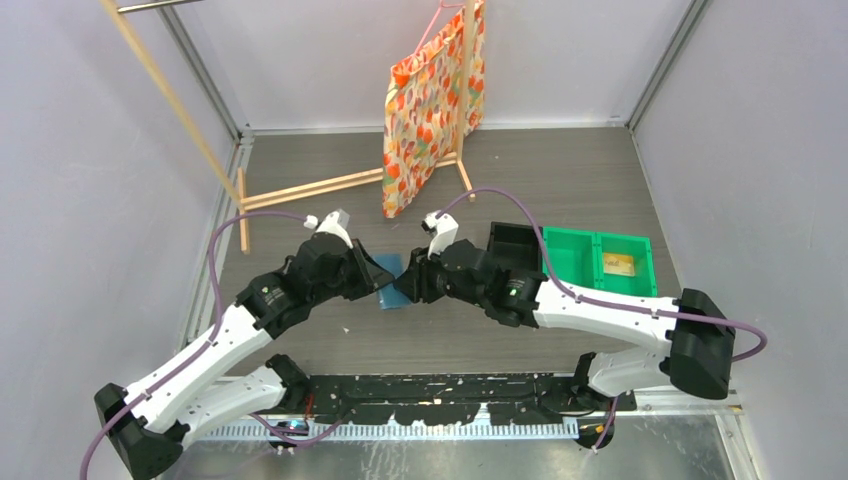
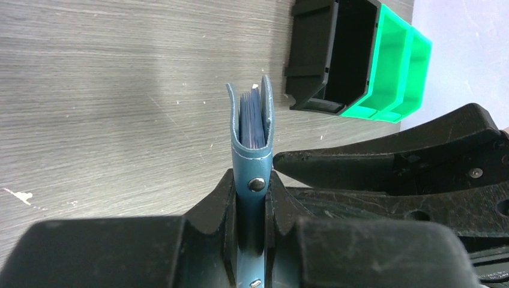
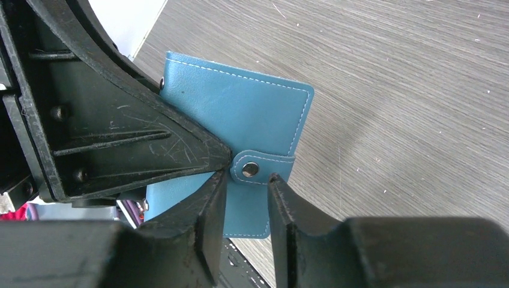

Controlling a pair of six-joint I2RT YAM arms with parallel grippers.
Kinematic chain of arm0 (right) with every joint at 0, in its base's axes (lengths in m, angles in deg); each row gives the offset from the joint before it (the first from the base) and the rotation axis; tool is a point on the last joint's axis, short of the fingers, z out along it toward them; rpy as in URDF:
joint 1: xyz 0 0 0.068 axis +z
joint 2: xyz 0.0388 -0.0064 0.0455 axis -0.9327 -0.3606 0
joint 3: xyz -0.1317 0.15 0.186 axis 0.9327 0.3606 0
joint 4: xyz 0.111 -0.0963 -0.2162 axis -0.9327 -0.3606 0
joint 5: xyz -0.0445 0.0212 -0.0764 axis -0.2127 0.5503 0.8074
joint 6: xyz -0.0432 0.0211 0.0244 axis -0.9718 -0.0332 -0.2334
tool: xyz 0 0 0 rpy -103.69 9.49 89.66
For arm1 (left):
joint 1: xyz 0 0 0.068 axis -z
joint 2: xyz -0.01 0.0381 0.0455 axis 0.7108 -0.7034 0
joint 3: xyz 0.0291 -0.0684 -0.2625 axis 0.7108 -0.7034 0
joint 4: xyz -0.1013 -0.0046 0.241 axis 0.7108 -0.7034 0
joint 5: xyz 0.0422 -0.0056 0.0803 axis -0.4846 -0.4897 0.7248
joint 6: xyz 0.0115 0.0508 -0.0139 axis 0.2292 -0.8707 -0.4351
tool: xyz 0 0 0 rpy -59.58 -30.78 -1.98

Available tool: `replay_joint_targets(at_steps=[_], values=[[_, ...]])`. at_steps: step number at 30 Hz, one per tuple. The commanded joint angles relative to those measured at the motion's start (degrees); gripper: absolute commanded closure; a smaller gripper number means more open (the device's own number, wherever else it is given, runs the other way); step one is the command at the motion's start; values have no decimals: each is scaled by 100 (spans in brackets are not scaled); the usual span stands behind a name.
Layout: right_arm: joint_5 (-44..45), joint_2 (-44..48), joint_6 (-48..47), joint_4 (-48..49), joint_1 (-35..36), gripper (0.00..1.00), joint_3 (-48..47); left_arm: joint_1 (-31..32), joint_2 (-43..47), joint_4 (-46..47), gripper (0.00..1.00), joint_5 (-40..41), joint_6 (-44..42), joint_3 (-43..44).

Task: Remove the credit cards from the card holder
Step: Open the card holder at the center of the board.

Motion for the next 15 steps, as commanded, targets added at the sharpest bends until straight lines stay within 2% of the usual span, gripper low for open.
replay_joint_targets(at_steps=[1,5,9,15], values=[[515,-288,-46,438,-16,66,-178,91,77,618,99,-645,209,70],[843,-350,27,179,-15,79,-261,95,160,575,100,-629,221,24],[1132,-294,83,127,-29,98,-192,90,235,533,99,-613,271,-26],[1379,-349,249,-3,-61,99,-152,92,388,364,99,-471,255,-17]])
